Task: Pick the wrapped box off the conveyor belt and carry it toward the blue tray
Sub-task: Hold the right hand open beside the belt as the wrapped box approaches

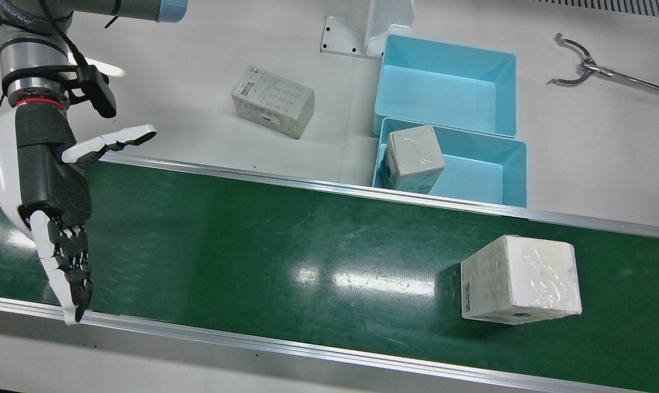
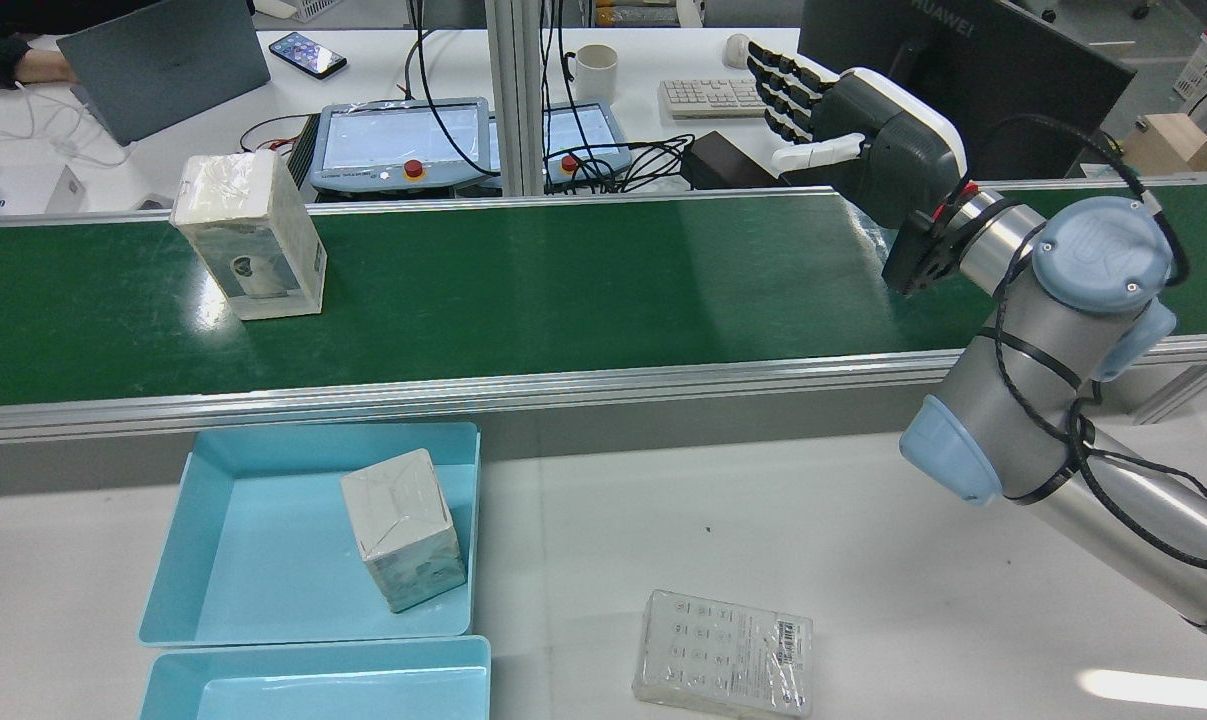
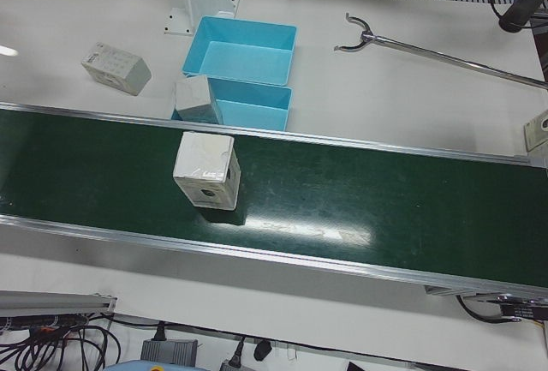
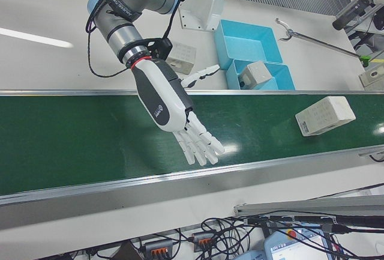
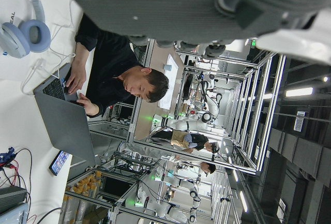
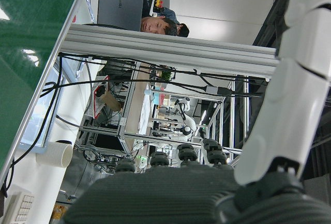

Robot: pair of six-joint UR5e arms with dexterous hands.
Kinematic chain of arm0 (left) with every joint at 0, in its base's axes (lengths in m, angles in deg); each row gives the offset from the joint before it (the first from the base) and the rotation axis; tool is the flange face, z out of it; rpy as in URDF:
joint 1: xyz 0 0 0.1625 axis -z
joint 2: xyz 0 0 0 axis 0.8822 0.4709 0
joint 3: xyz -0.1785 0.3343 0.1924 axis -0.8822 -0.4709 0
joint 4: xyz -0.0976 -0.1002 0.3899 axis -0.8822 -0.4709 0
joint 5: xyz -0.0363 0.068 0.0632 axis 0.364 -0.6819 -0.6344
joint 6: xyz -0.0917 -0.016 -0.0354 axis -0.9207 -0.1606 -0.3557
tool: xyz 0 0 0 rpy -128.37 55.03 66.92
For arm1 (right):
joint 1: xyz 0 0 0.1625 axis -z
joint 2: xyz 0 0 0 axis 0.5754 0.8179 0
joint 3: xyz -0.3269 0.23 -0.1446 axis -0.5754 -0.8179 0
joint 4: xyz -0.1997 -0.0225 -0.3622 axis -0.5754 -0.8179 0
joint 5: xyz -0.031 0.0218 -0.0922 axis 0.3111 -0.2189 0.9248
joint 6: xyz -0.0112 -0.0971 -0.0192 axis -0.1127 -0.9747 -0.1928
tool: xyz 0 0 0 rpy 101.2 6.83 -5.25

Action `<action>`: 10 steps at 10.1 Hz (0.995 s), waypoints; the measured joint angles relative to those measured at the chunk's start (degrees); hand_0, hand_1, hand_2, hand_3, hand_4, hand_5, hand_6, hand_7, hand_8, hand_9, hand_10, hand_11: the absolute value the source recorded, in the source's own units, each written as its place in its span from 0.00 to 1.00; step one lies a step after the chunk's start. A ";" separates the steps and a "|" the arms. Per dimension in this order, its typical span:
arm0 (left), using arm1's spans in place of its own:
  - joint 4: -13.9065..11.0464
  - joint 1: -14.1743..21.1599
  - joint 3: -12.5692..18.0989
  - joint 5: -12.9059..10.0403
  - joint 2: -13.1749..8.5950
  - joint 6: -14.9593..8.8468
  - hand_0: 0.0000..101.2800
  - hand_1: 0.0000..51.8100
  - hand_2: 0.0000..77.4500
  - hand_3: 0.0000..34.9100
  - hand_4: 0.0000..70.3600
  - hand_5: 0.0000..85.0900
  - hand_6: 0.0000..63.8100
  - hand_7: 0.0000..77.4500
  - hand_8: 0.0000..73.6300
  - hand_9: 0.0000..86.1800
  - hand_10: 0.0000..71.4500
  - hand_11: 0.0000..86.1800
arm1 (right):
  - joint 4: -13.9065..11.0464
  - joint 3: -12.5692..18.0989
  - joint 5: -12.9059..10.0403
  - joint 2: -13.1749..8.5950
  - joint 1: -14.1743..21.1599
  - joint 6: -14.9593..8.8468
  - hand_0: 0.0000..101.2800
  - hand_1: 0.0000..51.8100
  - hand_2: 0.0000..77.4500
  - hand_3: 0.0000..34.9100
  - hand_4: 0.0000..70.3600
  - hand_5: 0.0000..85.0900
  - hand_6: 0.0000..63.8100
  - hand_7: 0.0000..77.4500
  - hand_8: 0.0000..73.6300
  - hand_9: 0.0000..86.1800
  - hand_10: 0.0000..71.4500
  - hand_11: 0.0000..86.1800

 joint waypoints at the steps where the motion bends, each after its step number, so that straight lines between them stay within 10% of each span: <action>1: 0.00 0.00 0.00 0.00 0.00 0.00 0.00 0.00 0.01 0.00 0.00 0.01 0.00 0.00 0.00 0.00 0.00 0.00 | 0.01 0.00 0.00 -0.09 0.01 0.00 0.42 0.18 0.11 0.23 0.01 0.08 0.00 0.01 0.03 0.02 0.01 0.02; 10: 0.00 0.00 0.00 0.00 0.00 0.00 0.00 0.00 0.01 0.00 0.00 0.01 0.00 0.00 0.00 0.00 0.01 0.00 | 0.02 0.78 0.00 0.35 0.02 0.08 0.42 0.18 0.11 0.26 0.02 0.08 0.00 0.01 0.03 0.02 0.01 0.02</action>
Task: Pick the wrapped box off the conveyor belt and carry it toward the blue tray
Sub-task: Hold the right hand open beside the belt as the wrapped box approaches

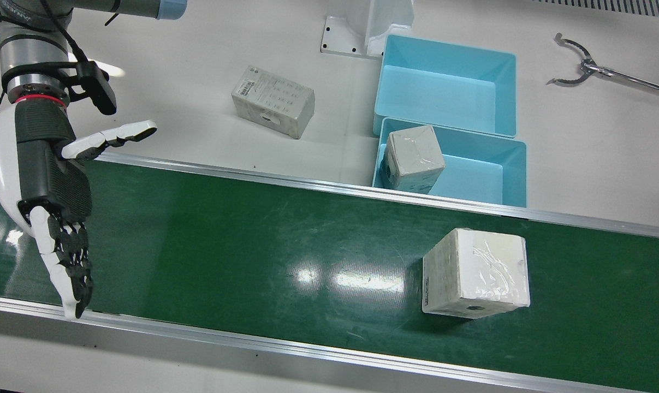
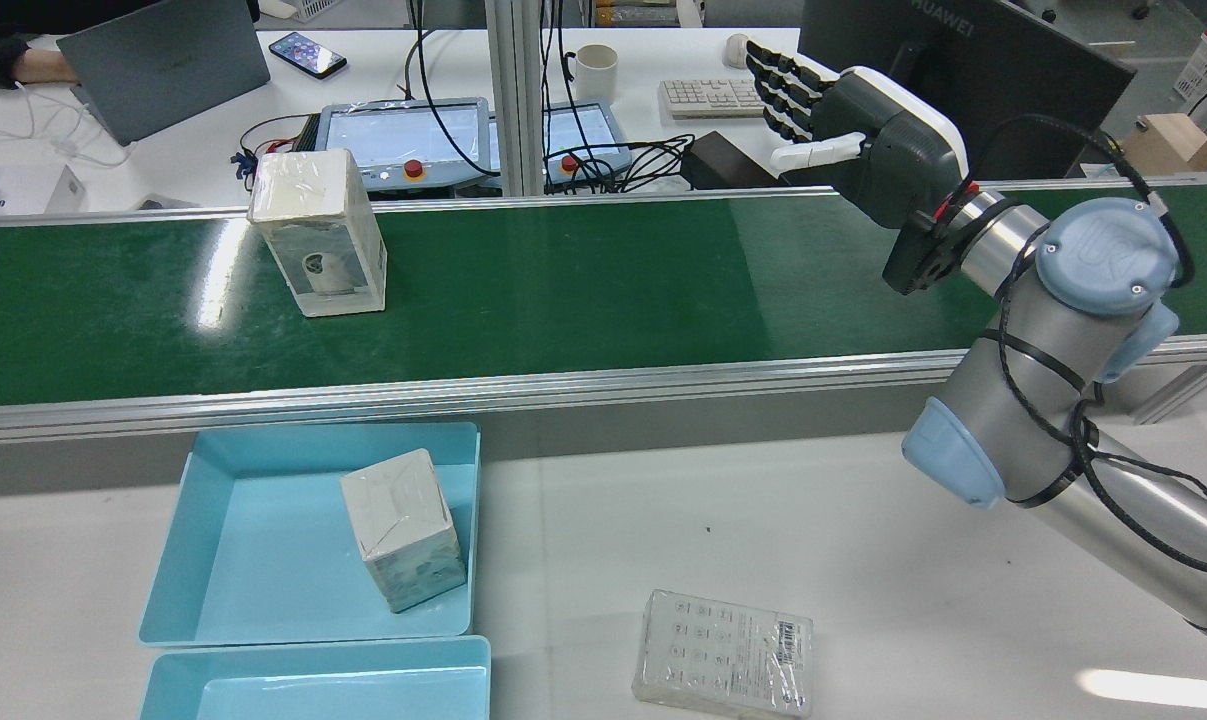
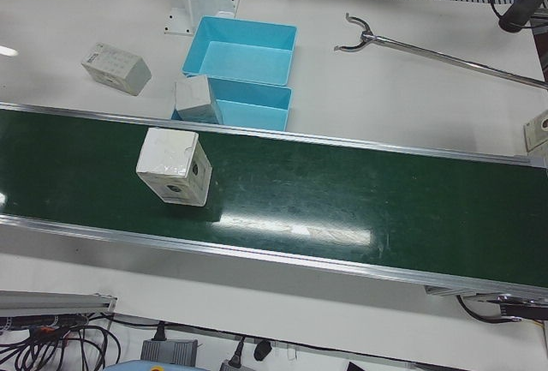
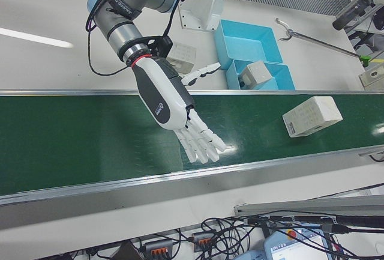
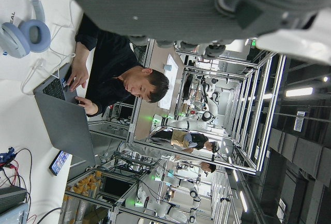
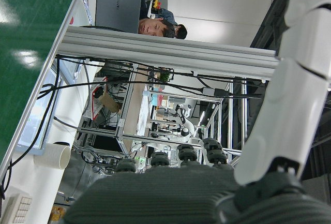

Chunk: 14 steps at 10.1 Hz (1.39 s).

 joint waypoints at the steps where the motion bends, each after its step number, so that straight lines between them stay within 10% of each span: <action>1: 0.00 0.00 0.00 0.00 0.00 0.00 0.00 0.00 0.01 0.00 0.00 0.01 0.00 0.00 0.00 0.00 0.00 0.00 | 0.00 -0.04 0.00 -0.02 0.03 0.01 0.42 0.18 0.11 0.22 0.02 0.08 0.00 0.01 0.03 0.02 0.01 0.02; 10: 0.00 0.00 0.00 0.00 0.00 0.00 0.00 0.00 0.01 0.00 0.00 0.01 0.00 0.01 0.00 0.00 0.01 0.00 | 0.00 0.00 0.00 -0.32 0.63 0.26 0.41 0.15 0.11 0.22 0.02 0.08 0.00 0.00 0.03 0.02 0.01 0.02; 14: 0.00 0.00 0.00 0.00 0.00 0.00 0.00 0.00 0.01 0.00 0.00 0.01 0.00 0.00 0.00 0.00 0.01 0.00 | 3.34 -5.85 -0.31 -1.61 3.09 0.02 0.41 0.17 0.11 0.21 0.03 0.10 0.00 0.00 0.03 0.02 0.01 0.02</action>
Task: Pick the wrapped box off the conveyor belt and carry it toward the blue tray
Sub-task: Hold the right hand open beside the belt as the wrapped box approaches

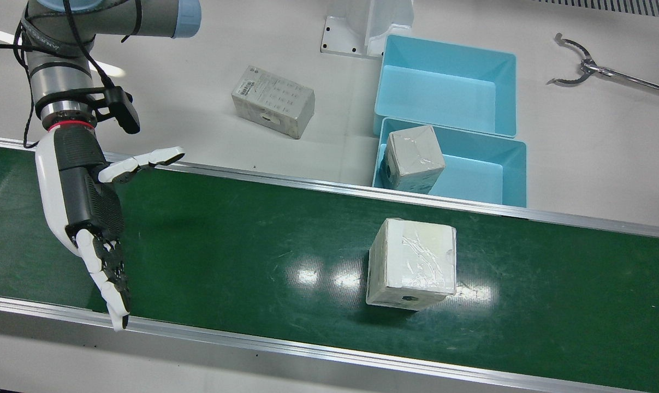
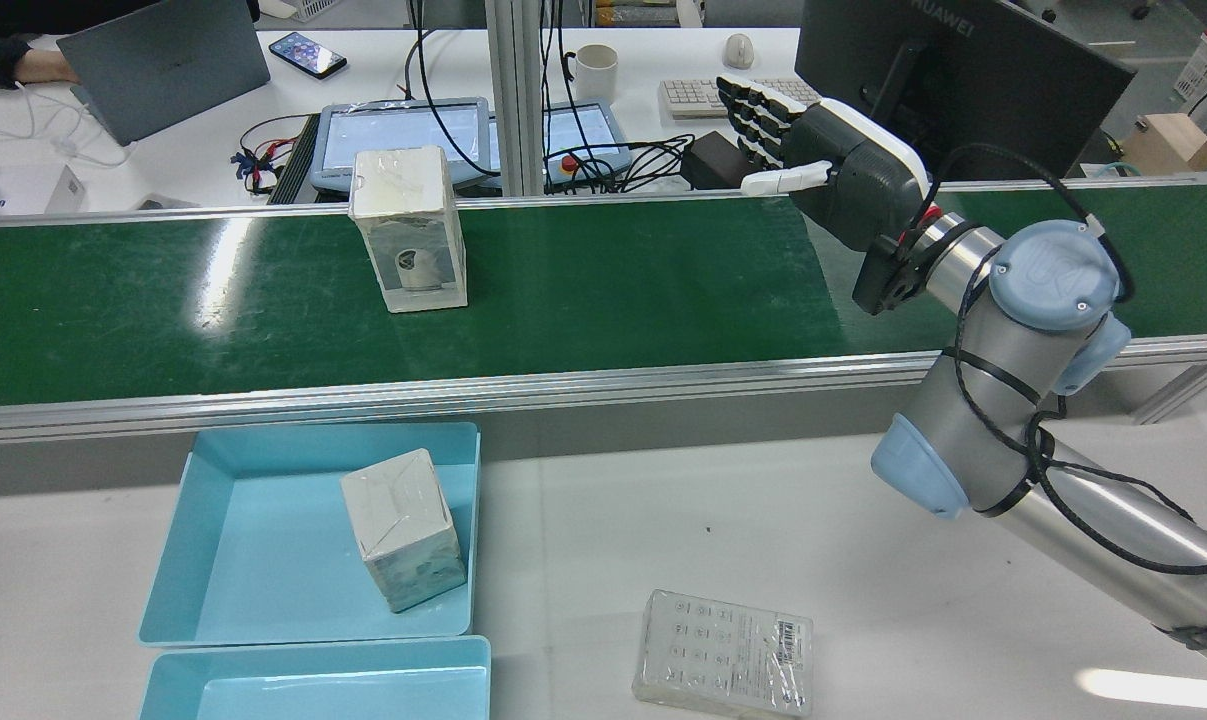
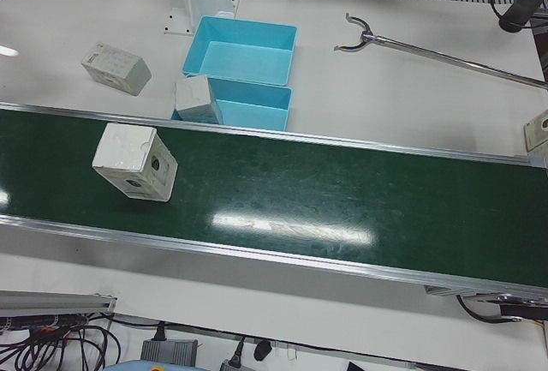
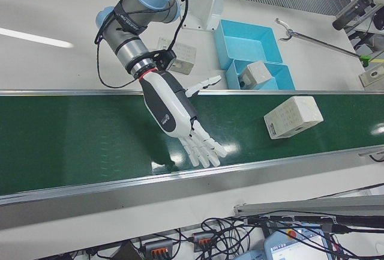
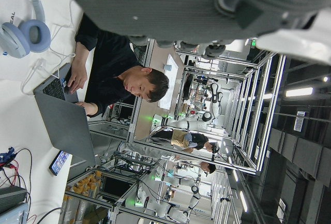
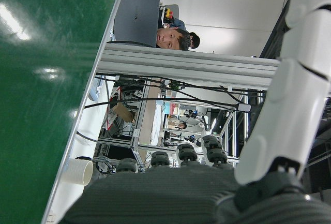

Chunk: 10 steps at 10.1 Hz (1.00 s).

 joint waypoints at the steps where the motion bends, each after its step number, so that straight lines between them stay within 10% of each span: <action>1: 0.00 0.00 0.00 0.00 0.00 0.00 0.00 0.00 0.01 0.00 0.00 0.01 0.00 0.00 0.00 0.00 0.01 0.00 | 0.85 -1.24 -0.38 -0.22 0.57 0.03 0.41 0.17 0.12 0.21 0.02 0.10 0.00 0.01 0.03 0.02 0.01 0.02; 10: 0.00 0.00 0.00 0.00 0.00 0.00 0.00 0.00 0.01 0.00 0.00 0.01 0.00 0.01 0.00 0.00 0.00 0.00 | 1.81 -2.50 -1.96 -0.82 3.33 0.24 0.42 0.17 0.12 0.23 0.02 0.08 0.00 0.00 0.03 0.02 0.00 0.02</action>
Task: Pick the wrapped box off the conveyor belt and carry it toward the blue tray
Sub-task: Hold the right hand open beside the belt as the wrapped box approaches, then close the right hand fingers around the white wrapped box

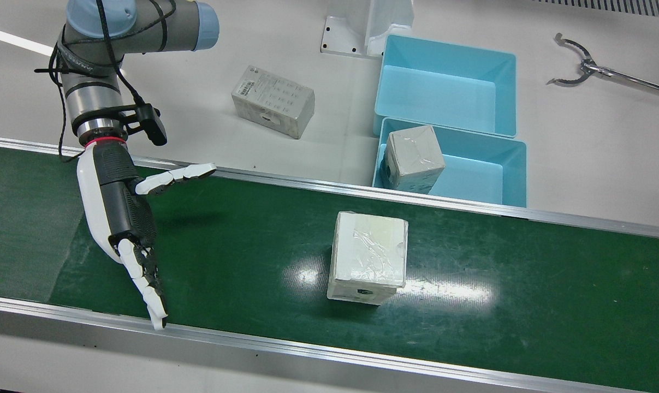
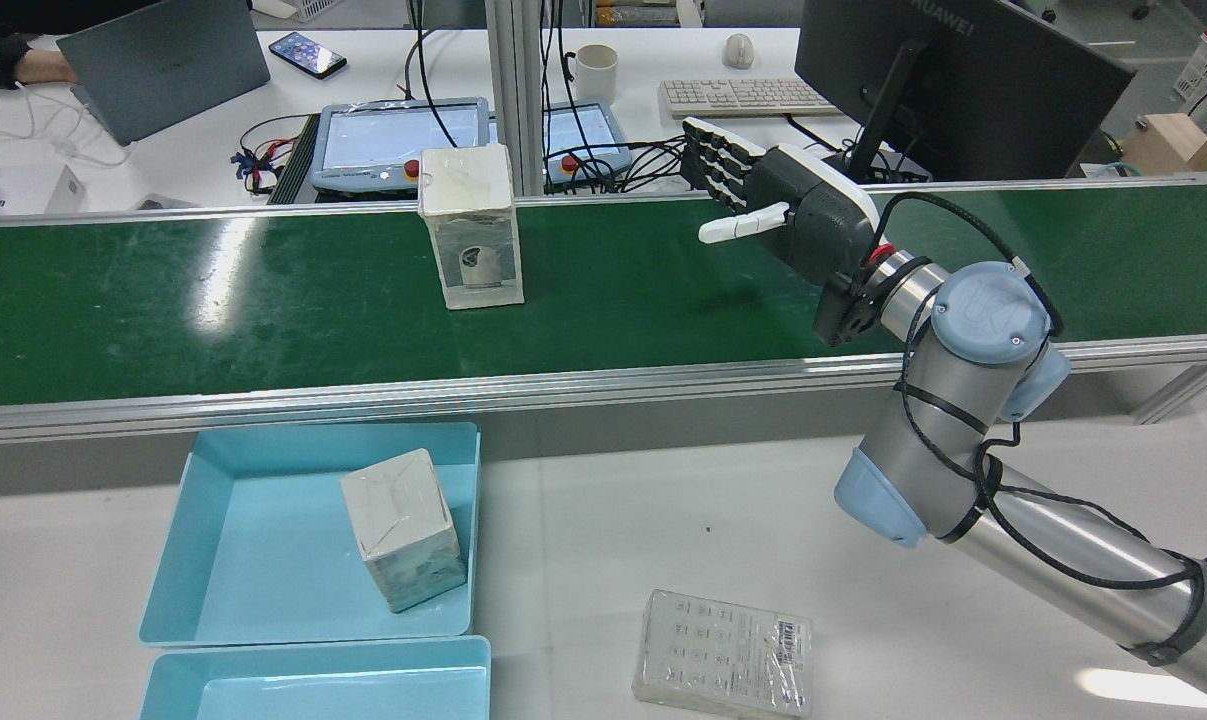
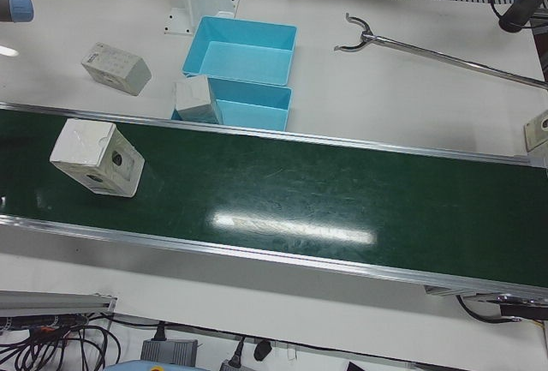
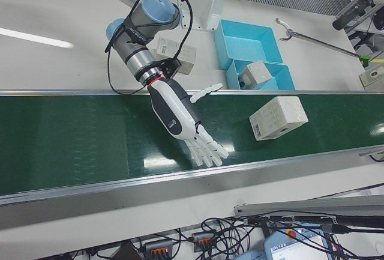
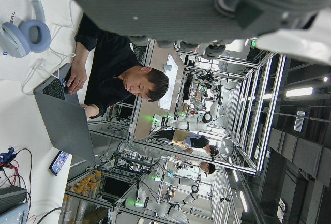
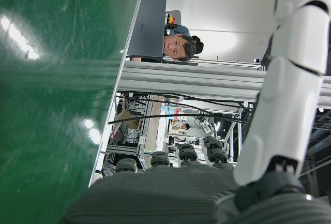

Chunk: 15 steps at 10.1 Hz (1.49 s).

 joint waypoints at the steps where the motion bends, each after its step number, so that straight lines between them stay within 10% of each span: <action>1: 0.00 0.00 0.00 0.00 0.00 0.00 0.00 0.00 0.01 0.00 0.00 0.01 0.00 0.00 0.00 0.00 0.00 0.00 | 0.00 -0.03 -0.01 -0.08 0.06 0.01 0.43 0.20 0.12 0.22 0.03 0.08 0.00 0.00 0.03 0.02 0.00 0.02; 15: 0.00 0.00 0.00 0.00 0.00 0.00 0.00 0.00 0.01 0.00 0.00 0.01 0.00 0.00 0.00 0.00 0.00 0.00 | 0.00 -0.37 -0.01 -0.63 0.52 -0.15 0.43 0.20 0.13 0.27 0.03 0.10 0.00 0.01 0.02 0.02 0.00 0.02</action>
